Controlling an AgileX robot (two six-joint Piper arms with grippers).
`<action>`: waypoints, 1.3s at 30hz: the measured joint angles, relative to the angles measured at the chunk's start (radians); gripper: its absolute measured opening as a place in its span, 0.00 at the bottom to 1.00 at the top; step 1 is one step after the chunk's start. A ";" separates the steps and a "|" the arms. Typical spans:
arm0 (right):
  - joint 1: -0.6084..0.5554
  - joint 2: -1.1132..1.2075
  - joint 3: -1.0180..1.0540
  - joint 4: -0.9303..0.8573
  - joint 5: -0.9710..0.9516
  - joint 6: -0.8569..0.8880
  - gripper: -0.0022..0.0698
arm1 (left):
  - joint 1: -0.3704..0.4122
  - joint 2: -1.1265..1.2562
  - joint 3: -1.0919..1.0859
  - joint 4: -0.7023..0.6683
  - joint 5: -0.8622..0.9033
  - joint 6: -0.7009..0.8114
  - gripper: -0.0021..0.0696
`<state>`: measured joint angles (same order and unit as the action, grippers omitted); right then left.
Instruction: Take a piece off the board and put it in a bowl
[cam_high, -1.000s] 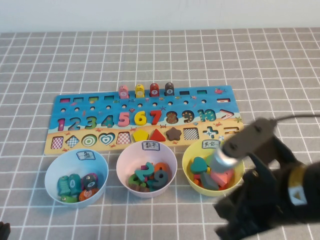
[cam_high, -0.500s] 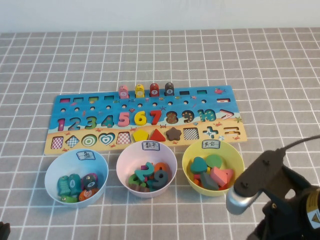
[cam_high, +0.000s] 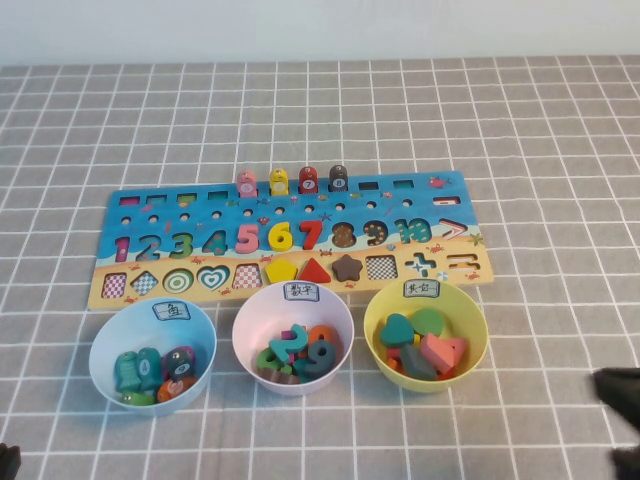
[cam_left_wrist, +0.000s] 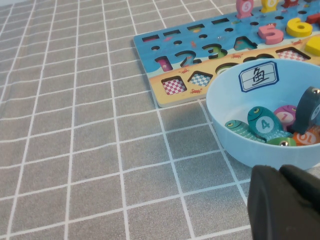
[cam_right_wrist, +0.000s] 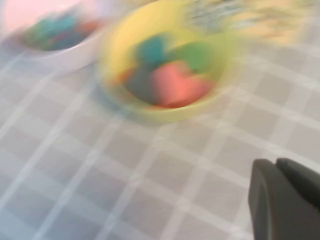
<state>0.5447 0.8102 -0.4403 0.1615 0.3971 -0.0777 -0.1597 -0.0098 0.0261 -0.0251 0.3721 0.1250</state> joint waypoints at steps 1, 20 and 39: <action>-0.048 -0.045 0.047 0.004 -0.040 -0.002 0.01 | 0.000 0.000 0.000 0.000 0.000 0.000 0.02; -0.439 -0.779 0.465 0.027 -0.213 -0.024 0.01 | 0.000 0.000 0.000 0.000 0.000 0.000 0.02; -0.442 -0.818 0.466 -0.061 -0.142 0.061 0.01 | 0.000 0.000 0.000 0.000 0.000 0.000 0.02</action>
<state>0.1031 -0.0077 0.0253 0.1009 0.2548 -0.0164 -0.1597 -0.0098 0.0261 -0.0251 0.3721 0.1250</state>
